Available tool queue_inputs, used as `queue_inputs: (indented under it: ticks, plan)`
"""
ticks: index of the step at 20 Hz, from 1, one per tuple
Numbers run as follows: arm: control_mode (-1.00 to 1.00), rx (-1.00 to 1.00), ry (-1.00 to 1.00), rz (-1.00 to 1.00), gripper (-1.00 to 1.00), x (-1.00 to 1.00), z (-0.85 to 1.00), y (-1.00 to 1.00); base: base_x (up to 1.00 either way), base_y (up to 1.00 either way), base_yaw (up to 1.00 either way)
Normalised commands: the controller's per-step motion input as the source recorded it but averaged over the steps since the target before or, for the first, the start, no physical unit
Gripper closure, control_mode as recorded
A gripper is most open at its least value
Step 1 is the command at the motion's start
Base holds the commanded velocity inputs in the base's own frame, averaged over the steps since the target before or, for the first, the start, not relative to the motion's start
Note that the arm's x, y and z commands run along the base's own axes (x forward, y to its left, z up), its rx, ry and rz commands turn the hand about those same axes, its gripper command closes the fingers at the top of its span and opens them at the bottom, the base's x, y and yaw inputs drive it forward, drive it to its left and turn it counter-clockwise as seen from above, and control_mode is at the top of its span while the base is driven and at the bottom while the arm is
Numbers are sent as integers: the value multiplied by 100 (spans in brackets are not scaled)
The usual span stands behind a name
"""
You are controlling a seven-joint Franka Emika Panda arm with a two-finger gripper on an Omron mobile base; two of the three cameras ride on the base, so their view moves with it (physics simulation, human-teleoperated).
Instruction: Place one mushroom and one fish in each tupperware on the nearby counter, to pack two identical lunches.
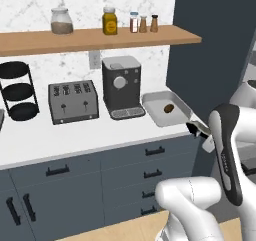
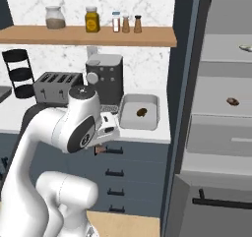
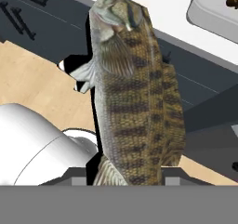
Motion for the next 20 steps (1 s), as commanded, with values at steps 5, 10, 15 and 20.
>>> queue_inputs:
  ticks: [5,10,15,20]
  plan:
    - [100,0,0,0,100,0,0,0,94,5,-24]
    - [100,0,0,0,100,0,0,0,93,48,-23]
    - [-100,-1,0,-5,100,12,-9,0,24,13,-11]
    - [-100,0,1,-16,100,38,-31,0,0,0,0]
